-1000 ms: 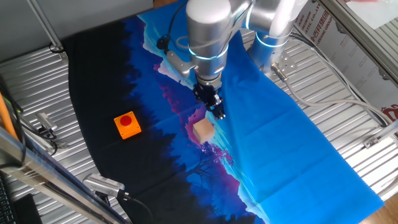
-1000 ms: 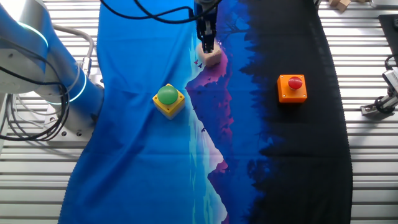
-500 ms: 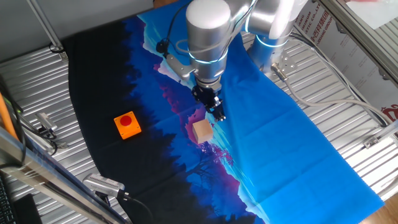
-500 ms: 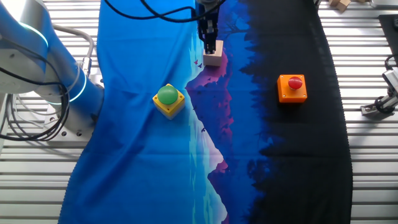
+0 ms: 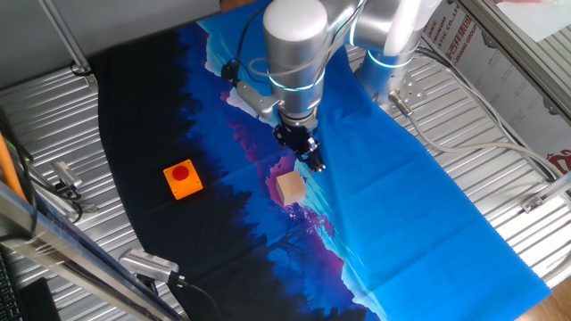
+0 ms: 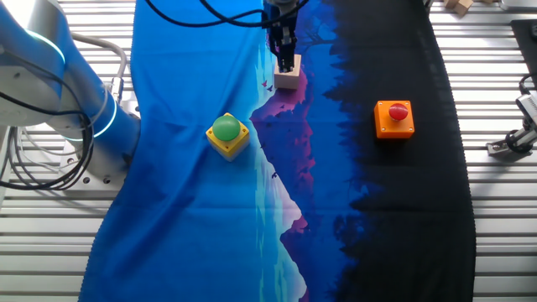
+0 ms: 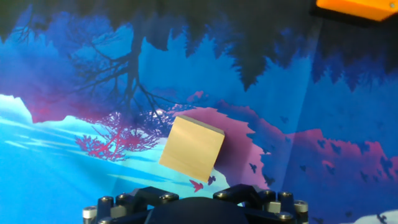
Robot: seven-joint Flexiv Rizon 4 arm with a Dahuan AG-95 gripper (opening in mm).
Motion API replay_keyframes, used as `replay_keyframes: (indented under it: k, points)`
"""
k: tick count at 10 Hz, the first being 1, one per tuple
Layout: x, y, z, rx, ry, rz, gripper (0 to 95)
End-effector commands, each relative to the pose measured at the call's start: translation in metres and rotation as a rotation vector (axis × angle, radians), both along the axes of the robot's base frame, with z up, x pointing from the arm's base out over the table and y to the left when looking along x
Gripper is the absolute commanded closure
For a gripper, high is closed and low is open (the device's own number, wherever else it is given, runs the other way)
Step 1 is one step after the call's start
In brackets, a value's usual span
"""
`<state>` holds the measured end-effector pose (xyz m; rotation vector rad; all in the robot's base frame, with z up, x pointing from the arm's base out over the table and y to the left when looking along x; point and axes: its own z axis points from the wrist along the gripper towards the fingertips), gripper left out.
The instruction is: Pick up the small block on the left and move it to the right
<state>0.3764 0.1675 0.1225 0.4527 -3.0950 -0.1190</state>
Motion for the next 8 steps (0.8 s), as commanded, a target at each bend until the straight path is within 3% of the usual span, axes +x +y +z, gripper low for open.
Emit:
replay_keyframes:
  k: [1, 4, 8]
  points:
    - [-0.0013, -0.0004, 0.001, 0.004, 0.001, 0.003, 95.0]
    - [-0.0013, -0.0004, 0.001, -0.011, -0.001, 0.021, 95.0]
    - [-0.0013, -0.0004, 0.001, -0.004, 0.008, 0.031, 95.0]
